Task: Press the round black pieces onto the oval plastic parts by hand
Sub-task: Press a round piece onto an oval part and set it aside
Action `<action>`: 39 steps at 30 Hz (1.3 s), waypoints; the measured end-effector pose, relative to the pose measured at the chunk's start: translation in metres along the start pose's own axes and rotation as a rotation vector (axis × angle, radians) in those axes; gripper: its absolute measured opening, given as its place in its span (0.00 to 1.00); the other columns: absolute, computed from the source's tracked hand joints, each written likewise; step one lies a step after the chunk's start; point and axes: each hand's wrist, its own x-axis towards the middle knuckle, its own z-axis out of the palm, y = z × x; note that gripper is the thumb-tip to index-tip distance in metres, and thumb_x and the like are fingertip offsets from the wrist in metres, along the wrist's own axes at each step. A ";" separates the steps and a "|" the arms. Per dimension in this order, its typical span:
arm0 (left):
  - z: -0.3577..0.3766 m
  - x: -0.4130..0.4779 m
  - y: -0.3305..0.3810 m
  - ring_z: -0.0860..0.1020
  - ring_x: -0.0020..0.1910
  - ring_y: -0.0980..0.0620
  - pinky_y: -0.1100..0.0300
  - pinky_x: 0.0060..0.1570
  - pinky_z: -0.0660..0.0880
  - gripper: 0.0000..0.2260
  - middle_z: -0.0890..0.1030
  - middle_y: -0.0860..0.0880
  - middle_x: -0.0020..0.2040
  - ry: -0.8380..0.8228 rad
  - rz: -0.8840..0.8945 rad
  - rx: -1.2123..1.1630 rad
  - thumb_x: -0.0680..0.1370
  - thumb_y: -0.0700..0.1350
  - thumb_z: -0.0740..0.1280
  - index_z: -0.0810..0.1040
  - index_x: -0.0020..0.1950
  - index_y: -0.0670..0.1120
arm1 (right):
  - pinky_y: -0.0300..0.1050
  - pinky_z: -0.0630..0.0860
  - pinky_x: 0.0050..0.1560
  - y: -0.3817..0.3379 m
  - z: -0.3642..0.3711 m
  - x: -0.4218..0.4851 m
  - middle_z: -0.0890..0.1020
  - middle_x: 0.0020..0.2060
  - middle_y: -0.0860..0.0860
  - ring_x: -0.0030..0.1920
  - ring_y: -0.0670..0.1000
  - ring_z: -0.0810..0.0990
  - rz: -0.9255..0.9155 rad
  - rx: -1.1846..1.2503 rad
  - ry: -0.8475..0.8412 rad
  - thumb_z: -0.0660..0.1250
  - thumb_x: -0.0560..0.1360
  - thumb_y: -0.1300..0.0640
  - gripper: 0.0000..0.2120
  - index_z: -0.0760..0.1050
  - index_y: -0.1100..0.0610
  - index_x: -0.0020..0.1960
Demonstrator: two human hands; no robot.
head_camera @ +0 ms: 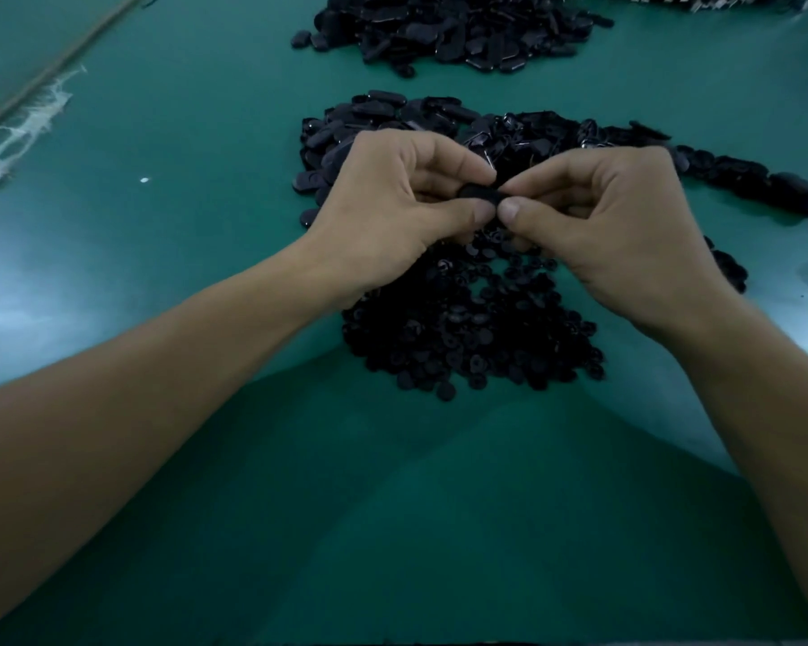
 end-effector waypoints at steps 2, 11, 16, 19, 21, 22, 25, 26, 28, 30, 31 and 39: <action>0.000 0.000 0.001 0.85 0.38 0.50 0.61 0.43 0.82 0.09 0.86 0.49 0.38 -0.004 -0.012 -0.017 0.73 0.36 0.77 0.83 0.48 0.47 | 0.40 0.82 0.44 0.000 0.000 -0.001 0.85 0.36 0.46 0.38 0.45 0.85 -0.001 0.011 -0.008 0.76 0.73 0.58 0.05 0.82 0.49 0.46; -0.002 0.000 0.003 0.85 0.37 0.53 0.62 0.42 0.81 0.09 0.85 0.51 0.37 -0.027 -0.012 -0.009 0.73 0.35 0.76 0.82 0.47 0.47 | 0.37 0.81 0.41 0.001 0.000 0.001 0.86 0.36 0.49 0.36 0.47 0.86 -0.007 0.065 -0.015 0.75 0.74 0.60 0.04 0.83 0.52 0.46; -0.002 0.000 0.003 0.85 0.37 0.53 0.62 0.42 0.81 0.09 0.85 0.51 0.37 -0.030 -0.018 -0.013 0.73 0.34 0.76 0.82 0.47 0.47 | 0.35 0.79 0.40 0.000 0.000 0.001 0.85 0.36 0.47 0.37 0.46 0.85 -0.021 0.068 -0.027 0.75 0.74 0.60 0.05 0.82 0.52 0.46; -0.002 0.000 0.003 0.85 0.37 0.53 0.62 0.43 0.81 0.09 0.86 0.50 0.38 -0.031 -0.022 -0.033 0.73 0.35 0.76 0.83 0.47 0.47 | 0.35 0.79 0.40 0.000 0.000 0.001 0.85 0.36 0.47 0.36 0.46 0.85 -0.029 0.069 -0.025 0.75 0.74 0.60 0.05 0.82 0.52 0.46; -0.002 0.000 0.004 0.85 0.38 0.52 0.61 0.43 0.81 0.09 0.86 0.49 0.38 -0.030 -0.025 -0.041 0.73 0.35 0.76 0.83 0.48 0.47 | 0.35 0.79 0.39 0.000 0.000 0.001 0.86 0.36 0.48 0.36 0.46 0.85 -0.023 0.091 -0.029 0.75 0.74 0.61 0.04 0.82 0.54 0.47; -0.003 0.001 0.004 0.85 0.38 0.51 0.61 0.43 0.81 0.09 0.86 0.49 0.38 -0.029 -0.026 -0.040 0.73 0.35 0.76 0.83 0.48 0.47 | 0.35 0.79 0.39 0.000 -0.001 0.002 0.86 0.36 0.49 0.36 0.46 0.85 -0.022 0.098 -0.032 0.75 0.74 0.62 0.05 0.82 0.54 0.47; -0.003 0.001 0.004 0.85 0.39 0.51 0.60 0.44 0.82 0.09 0.86 0.48 0.39 -0.031 -0.032 -0.040 0.73 0.35 0.76 0.83 0.47 0.47 | 0.35 0.79 0.39 0.000 -0.001 0.002 0.86 0.35 0.49 0.36 0.47 0.85 -0.023 0.100 -0.044 0.75 0.74 0.63 0.06 0.82 0.53 0.47; -0.003 0.000 0.004 0.85 0.39 0.51 0.61 0.44 0.81 0.09 0.86 0.48 0.39 -0.031 -0.032 -0.041 0.73 0.35 0.76 0.83 0.48 0.47 | 0.35 0.79 0.39 -0.001 -0.001 0.001 0.86 0.36 0.49 0.36 0.47 0.85 -0.024 0.093 -0.040 0.75 0.74 0.62 0.05 0.82 0.53 0.47; -0.003 0.000 0.005 0.85 0.38 0.51 0.62 0.43 0.81 0.08 0.86 0.49 0.38 -0.033 -0.031 -0.048 0.73 0.35 0.76 0.83 0.48 0.47 | 0.35 0.79 0.39 -0.001 -0.001 0.001 0.85 0.36 0.48 0.36 0.46 0.85 -0.022 0.081 -0.028 0.75 0.74 0.61 0.05 0.82 0.54 0.47; -0.003 0.000 0.006 0.85 0.38 0.52 0.62 0.43 0.81 0.08 0.86 0.49 0.38 -0.036 -0.027 -0.053 0.73 0.35 0.76 0.82 0.48 0.46 | 0.36 0.79 0.40 -0.002 -0.001 0.001 0.85 0.36 0.48 0.35 0.44 0.84 -0.015 0.071 -0.022 0.75 0.74 0.61 0.05 0.82 0.53 0.46; -0.002 -0.001 0.006 0.85 0.39 0.51 0.62 0.43 0.81 0.08 0.86 0.49 0.38 -0.035 -0.025 -0.055 0.73 0.35 0.76 0.82 0.48 0.46 | 0.36 0.80 0.40 -0.002 -0.001 0.001 0.85 0.36 0.48 0.34 0.44 0.83 -0.012 0.061 -0.019 0.75 0.74 0.61 0.05 0.82 0.53 0.46; -0.001 -0.002 0.008 0.86 0.37 0.50 0.62 0.41 0.82 0.08 0.86 0.48 0.39 -0.023 0.005 -0.010 0.73 0.35 0.76 0.83 0.48 0.46 | 0.36 0.76 0.37 -0.003 0.002 0.001 0.82 0.34 0.45 0.33 0.41 0.79 0.015 -0.008 -0.003 0.74 0.74 0.58 0.05 0.80 0.50 0.42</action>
